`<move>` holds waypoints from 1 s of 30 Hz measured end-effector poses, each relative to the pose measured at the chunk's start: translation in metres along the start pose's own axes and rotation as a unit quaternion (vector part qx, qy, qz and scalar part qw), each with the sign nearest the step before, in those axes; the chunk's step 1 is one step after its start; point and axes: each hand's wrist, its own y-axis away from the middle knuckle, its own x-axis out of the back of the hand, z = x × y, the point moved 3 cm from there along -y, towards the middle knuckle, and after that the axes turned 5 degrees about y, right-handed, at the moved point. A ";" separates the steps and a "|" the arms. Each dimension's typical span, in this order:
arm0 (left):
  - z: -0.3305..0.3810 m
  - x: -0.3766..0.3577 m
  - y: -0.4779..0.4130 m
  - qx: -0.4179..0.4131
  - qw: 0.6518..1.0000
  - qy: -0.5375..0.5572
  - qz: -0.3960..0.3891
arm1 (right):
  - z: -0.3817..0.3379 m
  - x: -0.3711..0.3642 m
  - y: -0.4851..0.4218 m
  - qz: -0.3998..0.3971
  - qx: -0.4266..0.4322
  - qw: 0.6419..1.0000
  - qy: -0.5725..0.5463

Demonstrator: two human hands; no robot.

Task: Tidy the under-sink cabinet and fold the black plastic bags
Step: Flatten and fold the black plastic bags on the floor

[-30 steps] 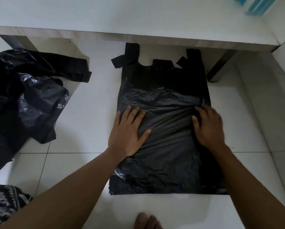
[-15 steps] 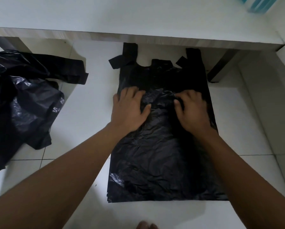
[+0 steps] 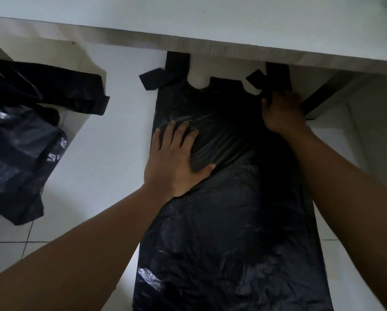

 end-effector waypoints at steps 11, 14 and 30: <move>0.001 0.000 0.000 -0.003 1.000 0.011 0.011 | 0.000 0.021 -0.037 -0.015 -0.008 0.999 -0.045; 0.001 0.000 0.000 -0.003 1.000 0.014 0.010 | 0.000 0.024 -0.032 0.014 0.025 0.999 -0.025; 0.000 0.000 0.000 0.000 1.000 0.014 0.003 | -0.004 0.018 -0.027 0.033 0.079 0.994 -0.061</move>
